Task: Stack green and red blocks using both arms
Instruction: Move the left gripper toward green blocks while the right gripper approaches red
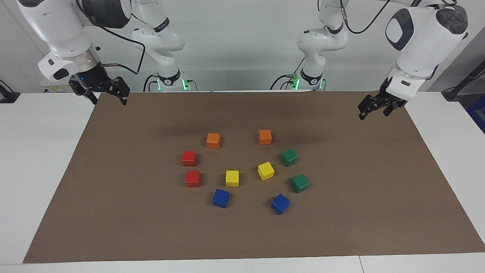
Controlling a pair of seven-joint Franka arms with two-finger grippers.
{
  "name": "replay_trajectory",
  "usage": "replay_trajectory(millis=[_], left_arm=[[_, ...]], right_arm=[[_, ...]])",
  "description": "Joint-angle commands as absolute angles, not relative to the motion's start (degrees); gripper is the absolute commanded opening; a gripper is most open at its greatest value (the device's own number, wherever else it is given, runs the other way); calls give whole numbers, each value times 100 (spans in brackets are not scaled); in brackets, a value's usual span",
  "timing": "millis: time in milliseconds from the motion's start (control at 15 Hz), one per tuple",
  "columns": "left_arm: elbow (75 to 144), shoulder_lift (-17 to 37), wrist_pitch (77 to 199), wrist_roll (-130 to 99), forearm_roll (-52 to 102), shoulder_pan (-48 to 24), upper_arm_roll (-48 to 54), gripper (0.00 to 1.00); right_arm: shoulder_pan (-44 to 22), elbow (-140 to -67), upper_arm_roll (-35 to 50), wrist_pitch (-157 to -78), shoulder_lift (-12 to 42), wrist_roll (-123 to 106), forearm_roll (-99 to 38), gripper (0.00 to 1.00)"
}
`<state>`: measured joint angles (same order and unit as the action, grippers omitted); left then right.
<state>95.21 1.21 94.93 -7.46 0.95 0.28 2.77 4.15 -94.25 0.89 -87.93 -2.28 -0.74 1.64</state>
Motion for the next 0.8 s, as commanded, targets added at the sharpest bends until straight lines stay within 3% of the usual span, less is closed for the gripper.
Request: replay_trajectory(millis=[0, 334, 535, 735], left_arm=[[9431, 158, 9475, -686, 18, 88, 343, 100], [9439, 123, 9614, -860, 61, 36, 352, 100], [9913, -17, 10124, -1011, 79, -175, 352, 100], [9905, 236, 10177, -1910, 88, -464, 352, 100]], right_arm=[[457, -9773, 149, -9052, -431, -106, 123, 100], [211, -10388, 185, -9930, -396, 148, 105, 100], [-43, -10564, 193, -10273, -264, 369, 105, 100], [-219, -10748, 193, -10712, -106, 509, 105, 100]])
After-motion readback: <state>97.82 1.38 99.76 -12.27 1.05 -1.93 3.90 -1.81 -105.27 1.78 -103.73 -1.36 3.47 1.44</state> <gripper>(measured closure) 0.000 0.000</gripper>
